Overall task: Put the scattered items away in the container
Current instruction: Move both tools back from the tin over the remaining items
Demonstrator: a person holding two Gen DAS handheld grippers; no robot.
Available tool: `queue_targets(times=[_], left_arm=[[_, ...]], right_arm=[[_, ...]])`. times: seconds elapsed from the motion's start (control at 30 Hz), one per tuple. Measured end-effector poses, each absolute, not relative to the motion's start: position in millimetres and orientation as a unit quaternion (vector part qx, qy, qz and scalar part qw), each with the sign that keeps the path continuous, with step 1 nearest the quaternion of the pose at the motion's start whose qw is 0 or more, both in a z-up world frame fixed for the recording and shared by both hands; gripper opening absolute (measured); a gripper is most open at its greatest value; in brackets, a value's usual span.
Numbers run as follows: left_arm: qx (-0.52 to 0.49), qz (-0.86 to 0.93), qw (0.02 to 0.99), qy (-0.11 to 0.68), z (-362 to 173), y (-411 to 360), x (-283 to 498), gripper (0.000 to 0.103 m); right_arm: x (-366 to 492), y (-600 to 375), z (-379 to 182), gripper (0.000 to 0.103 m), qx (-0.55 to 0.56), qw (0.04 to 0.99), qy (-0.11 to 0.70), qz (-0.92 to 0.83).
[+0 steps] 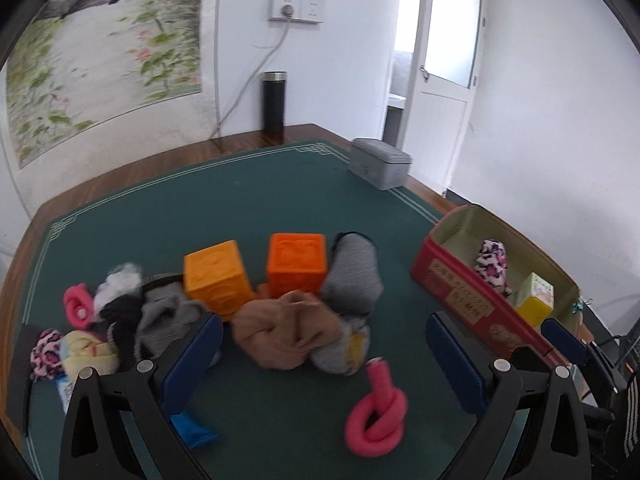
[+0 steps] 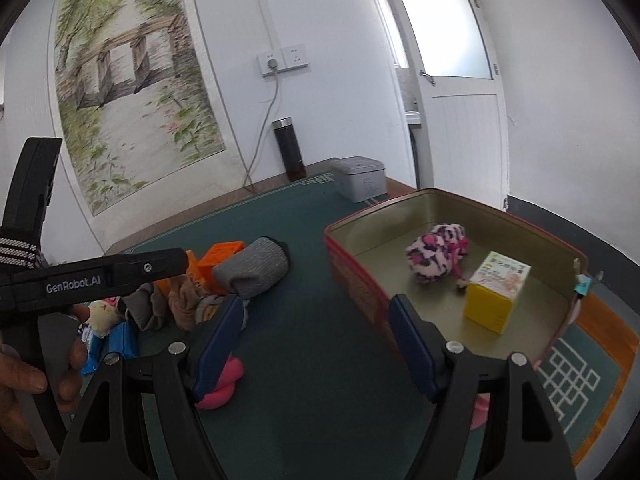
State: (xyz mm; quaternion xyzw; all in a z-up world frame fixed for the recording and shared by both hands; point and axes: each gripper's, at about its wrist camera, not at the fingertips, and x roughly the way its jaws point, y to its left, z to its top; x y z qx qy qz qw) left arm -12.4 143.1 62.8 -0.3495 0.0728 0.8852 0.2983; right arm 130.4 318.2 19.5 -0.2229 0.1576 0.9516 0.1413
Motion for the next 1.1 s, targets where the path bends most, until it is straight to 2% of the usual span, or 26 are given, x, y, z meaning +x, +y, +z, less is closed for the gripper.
queue_targets(times=[0.2,0.4,0.7,1.1], left_arm=[[-0.345,0.915,0.205,0.049,44.9,75.6,-17.6,0.103],[-0.348,0.926,0.139,0.050,29.2,54.9,-20.3,0.103],[-0.361,0.922,0.124,0.056,15.1,53.6,-23.3,0.103],[-0.377,0.920,0.107,-0.035,9.0,-9.1,-33.1,0.103]], right_arm=[[99.2,284.4,7.0,0.078,-0.261,0.089,0.144,0.950],[75.3,262.0,3.9,0.078,-0.289,0.054,0.121,0.948],[63.6,246.9,-8.7,0.079,-0.314,0.038,0.105,0.943],[68.1,265.5,-28.2,0.079,-0.346,0.054,0.113,0.930]])
